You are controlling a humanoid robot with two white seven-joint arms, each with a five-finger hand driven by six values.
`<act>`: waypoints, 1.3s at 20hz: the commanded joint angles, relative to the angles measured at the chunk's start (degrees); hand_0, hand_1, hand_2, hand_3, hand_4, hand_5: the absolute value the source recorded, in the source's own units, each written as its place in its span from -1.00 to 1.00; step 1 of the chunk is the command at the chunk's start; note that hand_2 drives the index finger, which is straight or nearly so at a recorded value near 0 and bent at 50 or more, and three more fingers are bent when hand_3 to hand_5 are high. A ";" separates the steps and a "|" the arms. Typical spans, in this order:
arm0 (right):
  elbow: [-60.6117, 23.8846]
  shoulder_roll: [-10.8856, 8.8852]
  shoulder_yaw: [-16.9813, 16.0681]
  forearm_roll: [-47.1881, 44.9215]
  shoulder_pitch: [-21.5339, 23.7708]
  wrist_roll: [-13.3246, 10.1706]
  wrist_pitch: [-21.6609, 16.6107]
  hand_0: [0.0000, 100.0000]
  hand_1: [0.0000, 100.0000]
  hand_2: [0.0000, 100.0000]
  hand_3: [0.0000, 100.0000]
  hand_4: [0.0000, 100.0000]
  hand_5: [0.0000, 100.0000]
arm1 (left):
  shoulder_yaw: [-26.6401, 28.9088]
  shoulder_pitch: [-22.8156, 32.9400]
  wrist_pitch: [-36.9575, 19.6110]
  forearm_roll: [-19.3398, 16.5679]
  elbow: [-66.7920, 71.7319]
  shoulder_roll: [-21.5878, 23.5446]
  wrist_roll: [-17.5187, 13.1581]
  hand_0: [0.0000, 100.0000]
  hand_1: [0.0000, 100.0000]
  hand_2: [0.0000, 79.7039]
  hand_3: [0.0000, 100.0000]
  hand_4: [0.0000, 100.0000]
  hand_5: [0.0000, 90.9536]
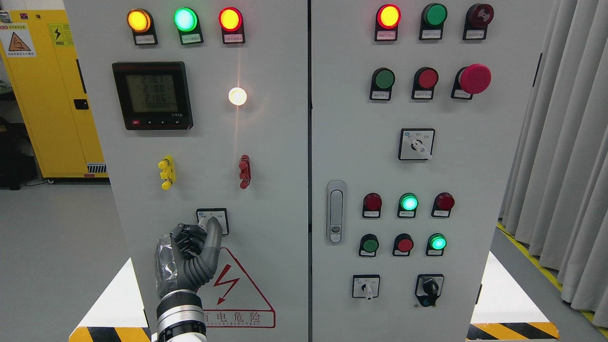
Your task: Turn on light switch 1
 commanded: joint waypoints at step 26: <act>0.00 0.00 0.00 -1.67 -0.01 -0.04 0.04 -1.00 0.00 -0.92 -1.00 -1.00 -1.00 | 1.11 21.51 -24.61 0.12 -4.74 2.67 -0.58 -0.86 -0.02 0.66 0.87 0.81 0.85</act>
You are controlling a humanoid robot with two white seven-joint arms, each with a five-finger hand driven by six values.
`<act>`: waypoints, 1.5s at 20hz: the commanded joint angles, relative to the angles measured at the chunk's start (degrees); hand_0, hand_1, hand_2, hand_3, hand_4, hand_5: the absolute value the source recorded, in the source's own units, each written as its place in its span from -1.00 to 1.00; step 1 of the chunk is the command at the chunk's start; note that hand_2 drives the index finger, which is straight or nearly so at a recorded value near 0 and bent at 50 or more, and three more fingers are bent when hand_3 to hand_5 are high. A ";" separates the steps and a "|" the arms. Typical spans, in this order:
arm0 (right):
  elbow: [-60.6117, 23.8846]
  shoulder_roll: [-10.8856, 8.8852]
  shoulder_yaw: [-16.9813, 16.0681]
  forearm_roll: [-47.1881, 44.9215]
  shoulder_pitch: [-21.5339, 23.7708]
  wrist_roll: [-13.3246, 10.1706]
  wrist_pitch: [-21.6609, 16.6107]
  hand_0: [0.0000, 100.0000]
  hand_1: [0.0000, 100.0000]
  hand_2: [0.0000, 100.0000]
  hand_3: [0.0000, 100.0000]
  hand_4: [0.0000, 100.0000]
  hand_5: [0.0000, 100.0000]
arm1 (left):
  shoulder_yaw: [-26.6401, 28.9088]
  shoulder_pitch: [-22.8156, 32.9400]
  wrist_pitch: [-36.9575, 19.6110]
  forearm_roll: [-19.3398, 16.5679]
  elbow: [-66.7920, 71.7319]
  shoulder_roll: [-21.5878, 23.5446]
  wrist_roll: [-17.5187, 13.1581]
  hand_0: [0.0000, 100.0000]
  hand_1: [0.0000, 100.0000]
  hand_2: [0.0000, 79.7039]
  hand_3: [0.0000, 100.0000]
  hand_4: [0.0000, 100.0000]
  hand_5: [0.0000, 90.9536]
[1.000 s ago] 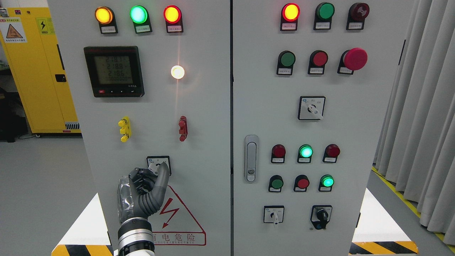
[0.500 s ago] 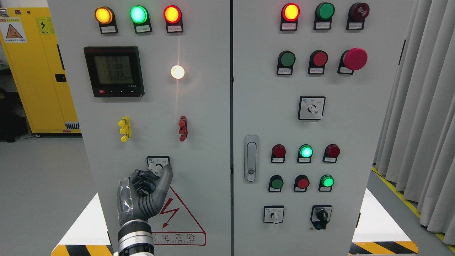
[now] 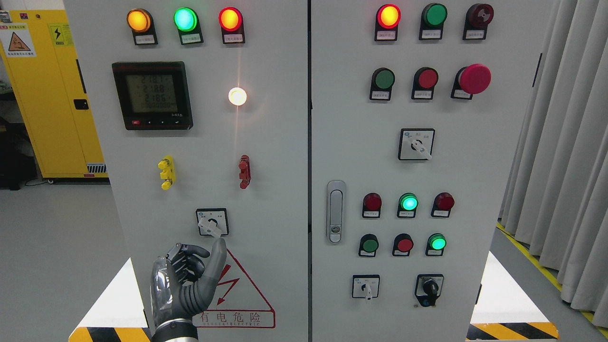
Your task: Turn on light switch 1
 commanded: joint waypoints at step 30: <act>0.00 0.00 0.00 -1.67 -0.01 -0.04 0.04 -1.00 0.00 -0.92 -1.00 -1.00 -1.00 | 5.35 28.97 -38.93 19.85 94.43 8.76 -35.15 -0.49 -0.24 -0.81 -0.40 -0.43 -1.00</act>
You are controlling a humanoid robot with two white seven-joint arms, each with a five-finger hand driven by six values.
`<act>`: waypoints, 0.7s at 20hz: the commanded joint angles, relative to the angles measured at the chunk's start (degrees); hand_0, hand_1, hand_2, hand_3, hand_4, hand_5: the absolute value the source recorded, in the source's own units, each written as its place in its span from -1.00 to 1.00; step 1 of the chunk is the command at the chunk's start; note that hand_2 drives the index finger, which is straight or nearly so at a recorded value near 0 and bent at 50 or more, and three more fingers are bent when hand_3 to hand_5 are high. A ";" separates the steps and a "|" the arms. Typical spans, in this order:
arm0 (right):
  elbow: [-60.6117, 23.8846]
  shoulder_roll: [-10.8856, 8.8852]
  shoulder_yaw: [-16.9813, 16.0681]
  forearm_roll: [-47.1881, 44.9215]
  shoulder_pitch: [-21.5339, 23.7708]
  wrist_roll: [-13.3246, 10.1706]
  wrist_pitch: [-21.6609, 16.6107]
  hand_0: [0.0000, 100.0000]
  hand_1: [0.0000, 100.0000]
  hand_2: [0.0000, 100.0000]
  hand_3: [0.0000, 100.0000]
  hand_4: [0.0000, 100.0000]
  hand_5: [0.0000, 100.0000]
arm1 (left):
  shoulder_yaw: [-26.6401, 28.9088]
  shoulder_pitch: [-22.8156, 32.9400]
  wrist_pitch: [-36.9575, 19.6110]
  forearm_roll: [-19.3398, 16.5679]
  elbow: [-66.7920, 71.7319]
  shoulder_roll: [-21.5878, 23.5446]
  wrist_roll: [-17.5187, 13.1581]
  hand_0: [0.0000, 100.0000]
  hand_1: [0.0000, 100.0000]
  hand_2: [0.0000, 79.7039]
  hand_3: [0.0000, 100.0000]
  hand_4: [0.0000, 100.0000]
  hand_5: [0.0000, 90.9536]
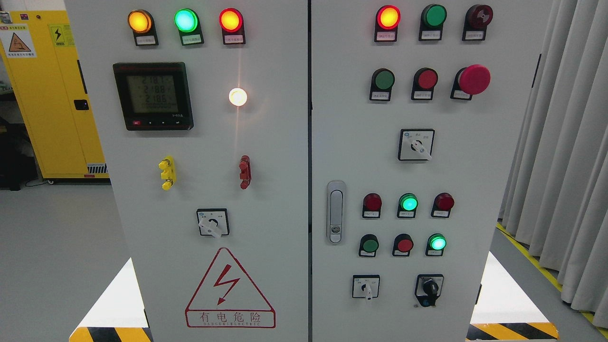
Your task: Turn on light switch 1
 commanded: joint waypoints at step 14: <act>0.00 0.00 0.00 -1.67 0.08 0.05 0.04 -1.00 0.00 -0.92 -1.00 -1.00 -1.00 | -17.75 -13.22 15.56 -2.23 46.81 1.17 -1.59 -0.38 -0.44 -1.00 -1.00 -1.00 -1.00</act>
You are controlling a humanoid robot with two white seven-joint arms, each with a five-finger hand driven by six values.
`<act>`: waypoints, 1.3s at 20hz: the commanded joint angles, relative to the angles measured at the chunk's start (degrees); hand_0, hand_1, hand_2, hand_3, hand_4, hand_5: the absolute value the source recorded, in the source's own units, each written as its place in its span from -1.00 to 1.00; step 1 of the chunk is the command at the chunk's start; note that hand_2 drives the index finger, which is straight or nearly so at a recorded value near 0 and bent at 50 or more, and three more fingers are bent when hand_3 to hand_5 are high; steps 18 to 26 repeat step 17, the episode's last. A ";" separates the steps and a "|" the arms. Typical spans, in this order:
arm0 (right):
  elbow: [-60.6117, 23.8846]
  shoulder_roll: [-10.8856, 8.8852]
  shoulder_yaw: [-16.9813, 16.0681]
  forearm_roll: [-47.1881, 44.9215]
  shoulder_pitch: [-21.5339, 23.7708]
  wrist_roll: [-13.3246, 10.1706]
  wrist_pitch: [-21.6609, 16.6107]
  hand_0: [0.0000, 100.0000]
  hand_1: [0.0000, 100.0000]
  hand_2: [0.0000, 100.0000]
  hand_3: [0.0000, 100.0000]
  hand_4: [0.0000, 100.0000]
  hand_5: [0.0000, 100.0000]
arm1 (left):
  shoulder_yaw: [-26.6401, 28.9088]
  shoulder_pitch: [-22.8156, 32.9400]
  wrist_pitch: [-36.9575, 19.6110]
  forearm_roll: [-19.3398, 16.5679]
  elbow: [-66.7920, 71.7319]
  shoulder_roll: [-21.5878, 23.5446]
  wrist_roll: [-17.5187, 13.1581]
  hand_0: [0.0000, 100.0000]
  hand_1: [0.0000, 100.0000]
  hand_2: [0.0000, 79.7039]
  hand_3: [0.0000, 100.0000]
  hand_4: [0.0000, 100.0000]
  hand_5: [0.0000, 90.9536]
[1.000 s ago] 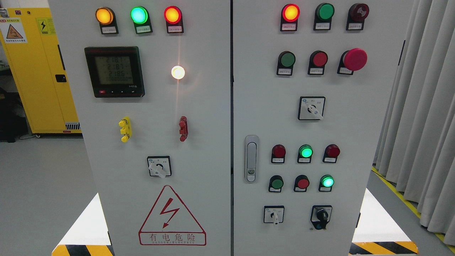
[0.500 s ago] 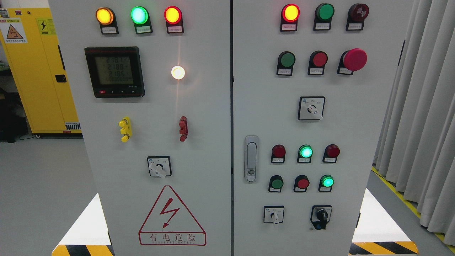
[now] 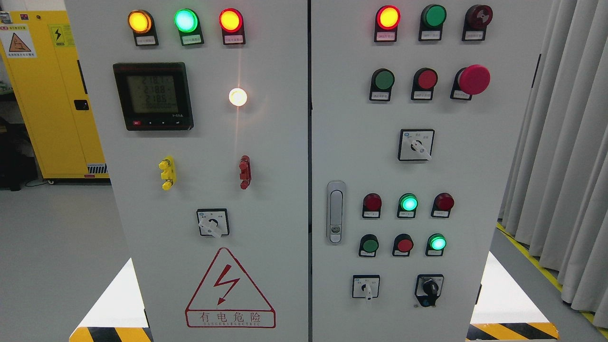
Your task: Turn on light switch 1
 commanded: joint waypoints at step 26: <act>0.00 0.00 0.00 -1.67 0.00 -0.04 0.04 -1.00 0.00 -0.92 -1.00 -1.00 -1.00 | -11.07 -6.07 3.56 -2.46 18.30 -1.70 1.74 -0.41 -0.60 -1.00 -1.00 -1.00 -1.00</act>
